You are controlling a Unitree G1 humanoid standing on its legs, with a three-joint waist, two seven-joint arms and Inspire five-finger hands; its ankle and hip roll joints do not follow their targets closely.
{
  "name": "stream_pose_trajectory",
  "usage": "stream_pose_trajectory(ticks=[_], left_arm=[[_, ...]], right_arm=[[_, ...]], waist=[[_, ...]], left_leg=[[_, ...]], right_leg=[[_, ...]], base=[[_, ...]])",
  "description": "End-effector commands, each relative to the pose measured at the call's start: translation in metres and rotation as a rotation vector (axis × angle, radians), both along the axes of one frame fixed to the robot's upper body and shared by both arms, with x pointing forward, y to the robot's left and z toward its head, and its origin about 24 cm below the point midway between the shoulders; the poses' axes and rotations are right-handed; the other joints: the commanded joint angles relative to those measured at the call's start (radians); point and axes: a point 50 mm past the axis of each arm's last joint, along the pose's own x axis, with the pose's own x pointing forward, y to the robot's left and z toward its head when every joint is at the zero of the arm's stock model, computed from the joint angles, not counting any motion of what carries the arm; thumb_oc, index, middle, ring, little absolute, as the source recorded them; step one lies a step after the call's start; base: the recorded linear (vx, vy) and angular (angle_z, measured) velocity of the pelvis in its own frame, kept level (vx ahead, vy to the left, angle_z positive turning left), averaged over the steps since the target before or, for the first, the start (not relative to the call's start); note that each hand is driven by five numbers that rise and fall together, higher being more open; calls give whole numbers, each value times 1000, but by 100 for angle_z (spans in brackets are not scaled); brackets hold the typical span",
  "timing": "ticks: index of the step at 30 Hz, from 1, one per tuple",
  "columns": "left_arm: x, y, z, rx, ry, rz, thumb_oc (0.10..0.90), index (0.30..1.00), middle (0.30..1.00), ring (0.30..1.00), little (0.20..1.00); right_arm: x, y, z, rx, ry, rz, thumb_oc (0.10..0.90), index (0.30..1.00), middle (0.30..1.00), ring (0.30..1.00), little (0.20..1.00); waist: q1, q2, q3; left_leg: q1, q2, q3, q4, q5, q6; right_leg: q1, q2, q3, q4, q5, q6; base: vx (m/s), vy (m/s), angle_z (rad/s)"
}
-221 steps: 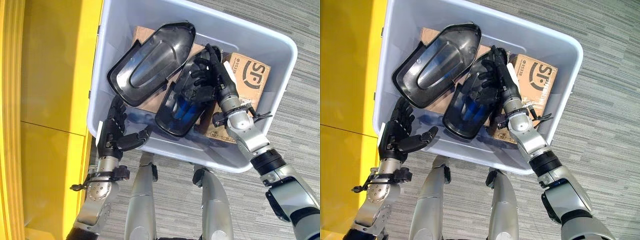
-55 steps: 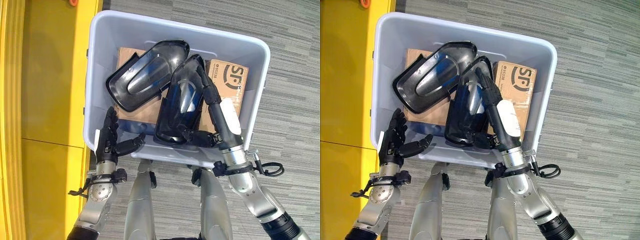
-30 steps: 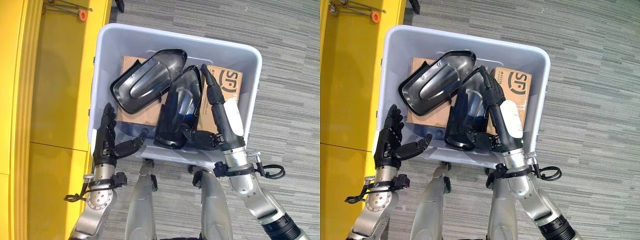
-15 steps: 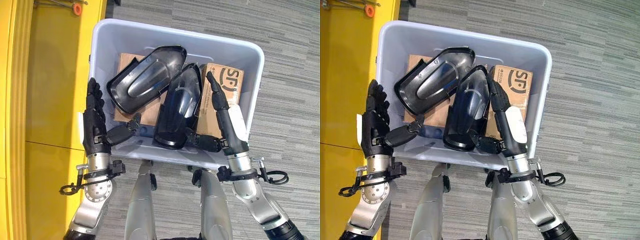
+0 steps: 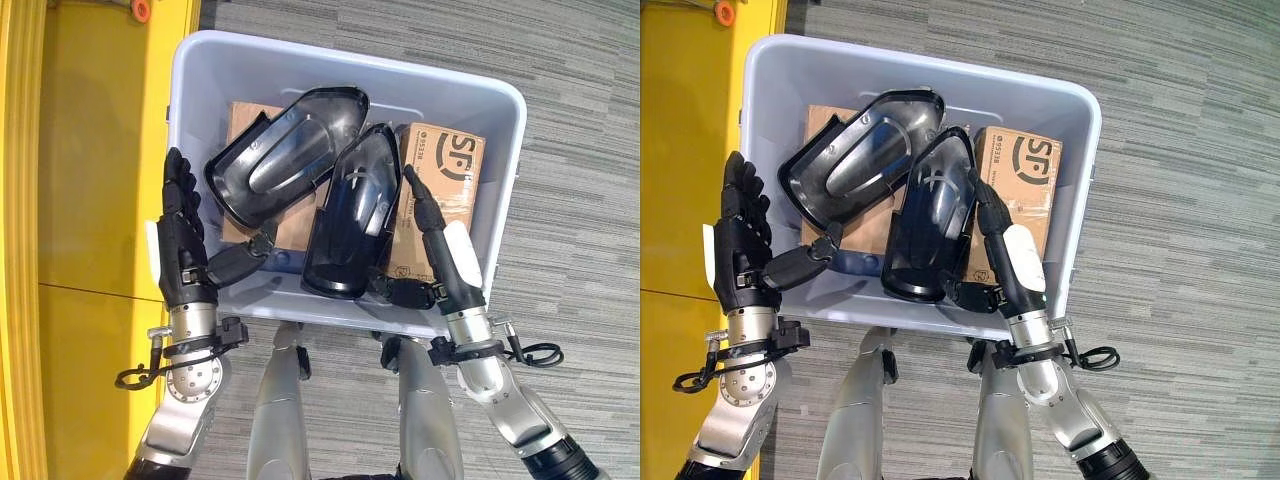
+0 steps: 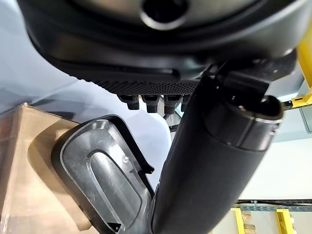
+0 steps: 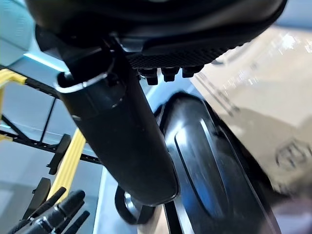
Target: Move parts from the plastic box to the shelf.
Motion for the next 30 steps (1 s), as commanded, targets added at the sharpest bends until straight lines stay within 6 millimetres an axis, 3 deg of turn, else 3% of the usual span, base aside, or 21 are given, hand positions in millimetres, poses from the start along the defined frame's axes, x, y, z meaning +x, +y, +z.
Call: stream_pose_trajectory(ticks=[1,8,17,30], left_arm=[[-21,2,47,24,-294,7,900,1000,1000,1000,1000],[-19,1,48,12,-302,0,900,1000,1000,1000,1000],[-15,-4,50,-11,-302,-33,900,1000,1000,1000,1000],[-9,-9,48,-40,-281,-70,900,1000,1000,1000,1000]], right_arm=[[-2,13,30,64,-158,97,900,1000,1000,1000,1000],[11,19,20,-24,-124,74,900,1000,1000,1000,1000],[25,39,28,-102,-157,110,900,1000,1000,1000,1000],[42,61,18,-82,-55,145,900,1000,1000,1000,1000]], waist=[[5,-3,-14],[13,0,-14],[27,7,-14],[39,14,-14]], left_leg=[[34,9,48,69,-142,-3],[33,8,45,60,-139,-4],[30,8,44,57,-137,-3],[27,5,47,55,-136,-2]], right_leg=[[116,34,82,-115,-7,54],[113,33,78,-121,-4,54],[106,33,78,-120,-4,52],[101,31,75,-119,-3,51]], base=[[0,0,0],[0,0,0],[0,0,0],[0,0,0]])
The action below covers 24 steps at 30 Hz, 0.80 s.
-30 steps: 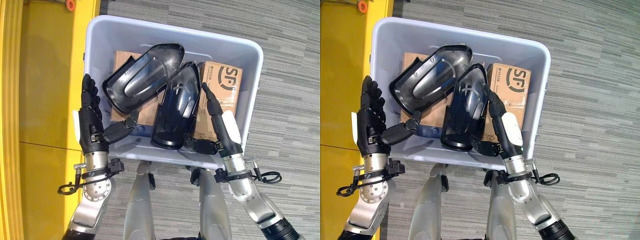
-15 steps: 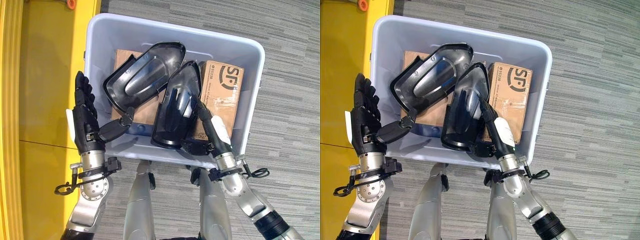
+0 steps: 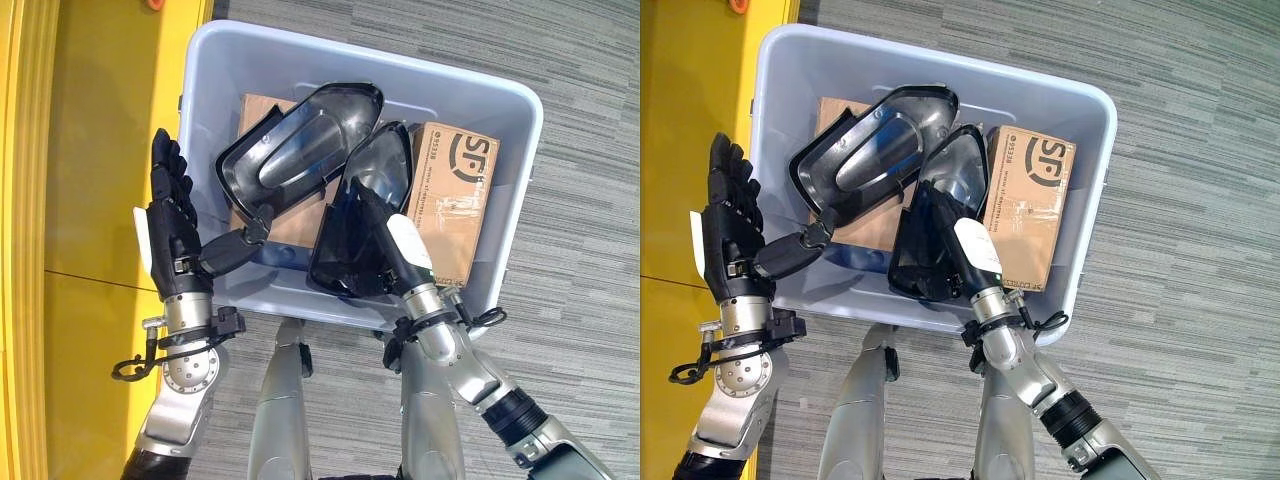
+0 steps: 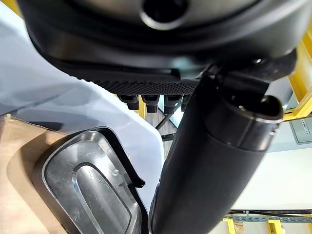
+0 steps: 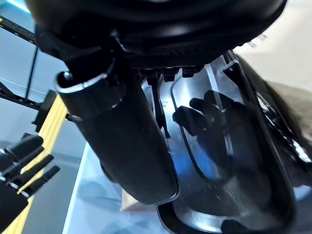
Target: Move parts from the plastic box to the shelf.
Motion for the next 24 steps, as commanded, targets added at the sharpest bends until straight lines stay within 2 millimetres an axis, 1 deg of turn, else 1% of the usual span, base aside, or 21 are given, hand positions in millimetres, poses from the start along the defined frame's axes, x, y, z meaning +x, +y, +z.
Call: stream_pose_trajectory(ticks=[1,7,11,14,20,24], left_arm=[[-14,-7,37,-32,-232,-59,900,1000,1000,1000,1000],[-12,-7,33,-43,-210,-64,900,1000,1000,1000,1000],[-12,-7,32,-40,-204,-67,900,1000,1000,1000,1000],[-11,-8,31,-43,-194,-75,900,1000,1000,1000,1000],[-9,-9,31,-49,-191,-81,900,1000,1000,1000,1000],[-8,-11,29,-52,-181,-85,900,1000,1000,1000,1000]], right_arm=[[-3,17,29,73,-118,101,900,1000,1000,1000,1000],[-1,25,27,154,-43,142,900,1000,1000,1000,1000],[0,26,27,159,-38,143,900,1000,1000,1000,1000],[5,27,25,178,-15,129,900,1000,1000,1000,1000],[6,29,27,192,-13,129,900,1000,1000,1000,1000],[6,31,24,204,5,130,900,1000,1000,1000,1000]], waist=[[8,13,-14],[10,17,-14],[11,18,-14],[16,22,-14],[16,23,-14],[16,25,-14]], left_leg=[[34,5,55,54,-140,2],[37,5,58,49,-139,1],[40,5,60,46,-138,1],[39,6,60,46,-139,2],[36,6,62,48,-139,1],[34,6,61,47,-138,2]], right_leg=[[105,31,82,-122,-3,51],[102,32,83,-124,-2,51],[102,32,83,-124,-2,51],[102,31,82,-125,-1,51],[98,32,81,-123,-3,50],[93,33,82,-121,-2,49]], base=[[0,0,0],[0,0,0],[0,0,0],[0,0,0],[0,0,0],[0,0,0]])
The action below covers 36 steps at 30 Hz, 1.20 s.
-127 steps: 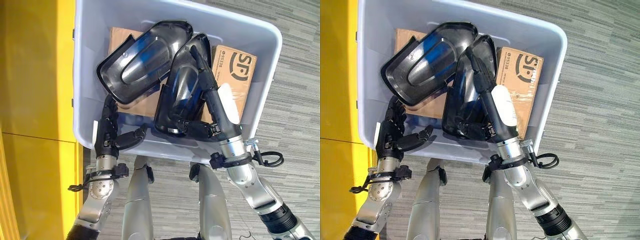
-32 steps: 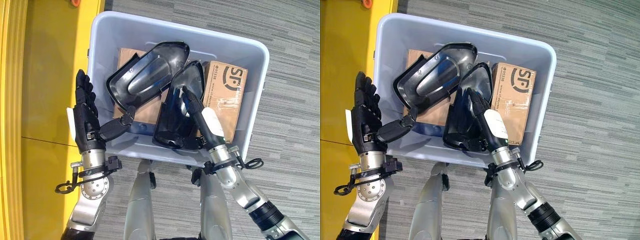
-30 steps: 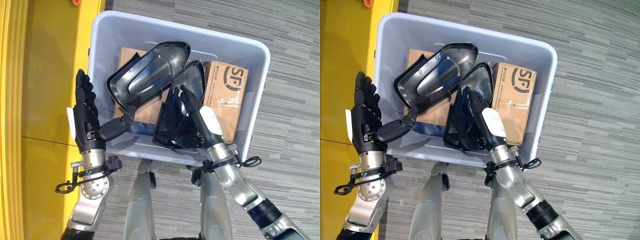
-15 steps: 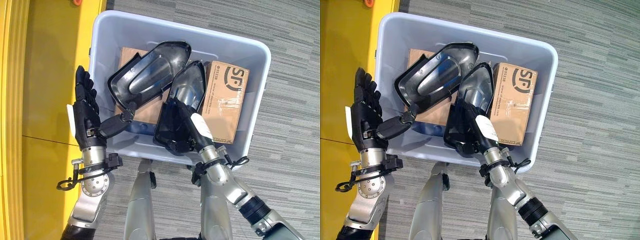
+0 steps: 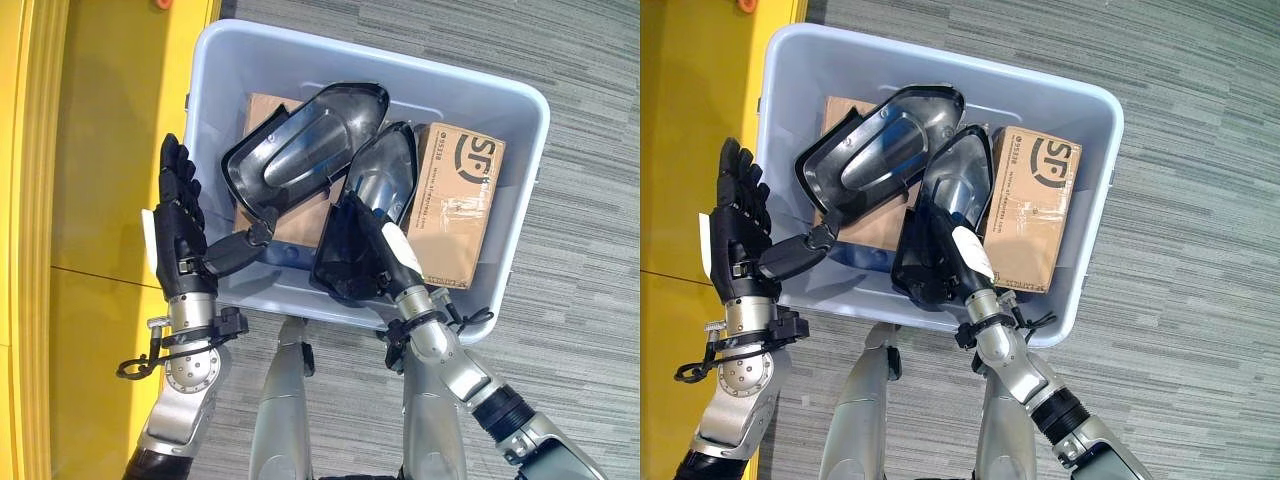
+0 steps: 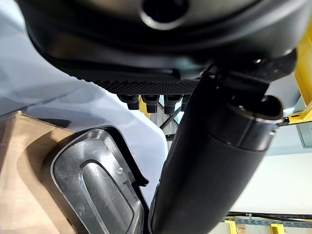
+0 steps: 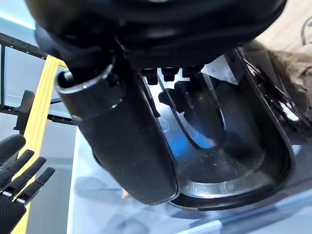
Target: Move parts from the plastic box to the shelf.
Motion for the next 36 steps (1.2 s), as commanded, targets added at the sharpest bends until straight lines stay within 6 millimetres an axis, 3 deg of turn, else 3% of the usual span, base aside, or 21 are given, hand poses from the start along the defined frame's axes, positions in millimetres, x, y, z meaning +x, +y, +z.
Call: stream_pose_trajectory(ticks=[1,8,23,28,36], left_arm=[[-9,-9,32,-28,-200,-50,900,1000,1000,1000,1000],[-10,-10,31,-31,-196,-58,900,1000,1000,1000,1000],[-9,-18,31,-42,-200,-91,900,1000,1000,1000,1000],[-9,-22,32,-46,-207,-109,900,1000,1000,1000,1000],[-7,-26,35,-49,-224,-151,900,1000,1000,1000,1000]], right_arm=[[0,22,26,122,-95,81,900,1000,1000,1000,1000],[4,22,8,126,-11,46,900,1000,1000,1000,1000],[17,20,-3,147,33,-57,900,1000,1000,1000,1000],[29,15,3,127,3,-122,900,1000,1000,1000,1000],[50,-12,29,81,-119,-257,900,1000,1000,1000,1000]], waist=[[-3,19,-14],[2,26,-14],[11,45,-14],[20,57,-14],[30,66,-14]], left_leg=[[31,6,61,49,-140,3],[21,6,60,51,-139,5],[-15,0,58,57,-137,8],[-27,-2,55,56,-136,9],[-38,-5,54,57,-136,10]], right_leg=[[94,34,82,-128,1,50],[81,34,80,-123,0,50],[45,32,81,-117,1,49],[29,31,82,-112,3,48],[14,29,83,-105,5,48]], base=[[0,0,0],[0,0,0],[0,0,0],[0,0,0],[0,0,0]])
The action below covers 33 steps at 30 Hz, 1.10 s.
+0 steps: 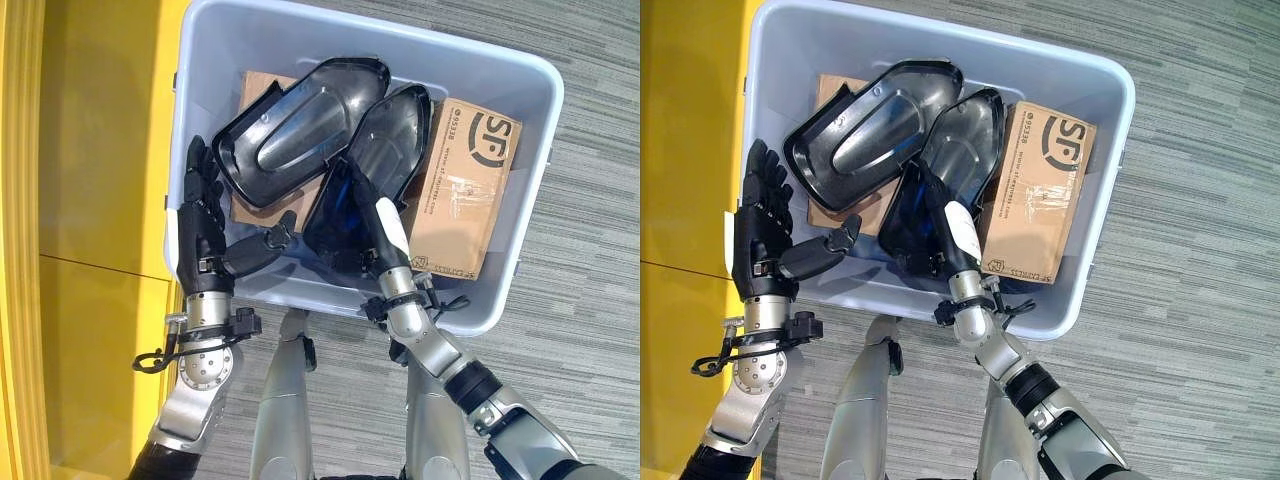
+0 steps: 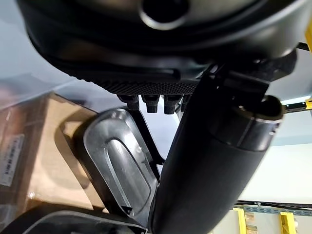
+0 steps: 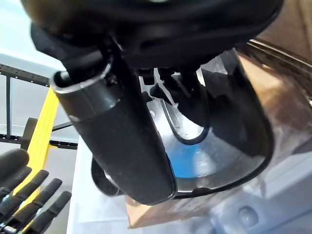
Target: Move parts from the plastic box to the shelf.
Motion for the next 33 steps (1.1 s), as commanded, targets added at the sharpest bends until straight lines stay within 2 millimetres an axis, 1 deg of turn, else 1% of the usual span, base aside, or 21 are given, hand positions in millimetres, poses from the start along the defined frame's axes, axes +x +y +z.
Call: stream_pose_trajectory(ticks=[1,2,5,7,8,12,13,14,16,17,20,23,24,27,28,29,33], left_arm=[[-13,-10,38,-63,-237,-87,900,1000,1000,1000,1000],[-13,-11,38,-63,-237,-87,900,1000,1000,1000,1000],[-11,-11,40,-62,-243,-95,900,1000,1000,1000,1000],[-11,-11,40,-62,-243,-95,900,1000,1000,1000,1000],[-10,-11,40,-63,-243,-95,900,1000,1000,1000,1000],[-9,-10,42,-57,-248,-80,900,1000,1000,1000,1000],[-8,-9,42,-53,-250,-76,900,1000,1000,1000,1000],[-8,-9,42,-53,-250,-76,900,1000,1000,1000,1000],[-8,-8,43,-53,-252,-68,900,1000,1000,1000,1000],[-8,-8,43,-53,-252,-68,900,1000,1000,1000,1000],[-7,-8,44,-51,-259,-65,900,1000,1000,1000,1000],[-7,-8,45,-52,-261,-62,900,1000,1000,1000,1000],[-7,-8,45,-52,-261,-62,900,1000,1000,1000,1000],[-6,-8,46,-47,-264,-56,900,1000,1000,1000,1000],[-6,-8,47,-46,-266,-55,900,1000,1000,1000,1000],[-7,-8,47,-47,-269,-55,900,1000,1000,1000,1000],[-7,-8,48,-45,-274,-58,900,1000,1000,1000,1000]], right_arm=[[22,-34,12,-29,-19,-164,900,1000,1000,1000,1000],[22,-34,12,-30,-20,-164,900,1000,1000,1000,1000],[25,-42,26,-28,-75,-199,900,1000,1000,1000,1000],[25,-43,26,-28,-75,-199,900,1000,1000,1000,1000],[24,-46,33,-27,-110,-207,900,1000,1000,1000,1000],[21,-54,47,-28,-177,-220,900,1000,1000,1000,1000],[18,-58,53,-27,-213,-231,900,1000,1000,1000,1000],[17,-58,53,-28,-213,-231,900,1000,1000,1000,1000],[13,-66,61,-36,-264,-252,900,1000,1000,1000,1000],[13,-66,61,-37,-264,-253,900,1000,1000,1000,1000],[8,-71,69,-41,-312,-269,900,1000,1000,1000,1000],[3,-77,82,0,-377,-285,900,1000,1000,1000,1000],[2,-77,82,0,-377,-286,900,1000,1000,1000,1000],[-1,-80,92,37,-424,-299,900,1000,1000,1000,1000],[-4,-81,99,58,-462,-308,900,1000,1000,1000,1000],[-6,-81,103,79,-477,-307,900,1000,1000,1000,1000],[-14,-80,110,122,-514,-284,900,1000,1000,1000,1000]], waist=[[28,49,-13],[29,49,-13],[28,49,-13],[29,49,-13],[27,48,-13],[21,44,-13],[17,41,-13],[18,41,-13],[10,36,-13],[11,36,-13],[6,32,-13],[0,28,-13],[1,28,-13],[0,28,-13],[-2,28,-13],[-2,28,-13],[-6,26,-13]], left_leg=[[16,-8,58,75,-158,14],[16,-8,58,75,-158,14],[14,-9,60,79,-161,15],[13,-9,60,79,-161,15],[13,-9,61,82,-162,15],[9,-8,62,86,-165,15],[7,-8,60,87,-166,15],[7,-8,60,87,-166,15],[4,-7,59,90,-167,15],[5,-7,59,90,-167,15],[6,-7,59,90,-168,16],[5,-6,58,93,-170,19],[4,-6,58,93,-171,19],[5,-6,59,94,-171,18],[4,-7,59,94,-173,19],[4,-7,60,96,-174,20],[-1,-6,62,100,-176,21]], right_leg=[[102,34,78,-165,24,68],[101,34,79,-165,24,68],[99,35,80,-161,22,68],[98,35,80,-160,22,68],[96,35,83,-160,21,68],[93,35,84,-157,19,67],[92,35,85,-157,19,67],[92,35,85,-157,19,67],[90,35,85,-155,18,67],[90,35,85,-155,17,67],[88,36,85,-152,17,67],[85,35,87,-148,17,67],[84,35,87,-148,16,67],[84,35,87,-147,16,68],[83,36,89,-147,15,68],[82,36,90,-144,15,68],[77,37,90,-142,15,68]], base=[[0,0,0],[0,0,0],[0,0,0],[0,0,0],[0,0,0],[0,0,0],[0,0,0],[0,0,0],[0,0,0],[0,0,0],[0,0,0],[0,0,0],[0,0,0],[0,0,0],[11,-3,4],[9,-1,4],[3,0,1]])
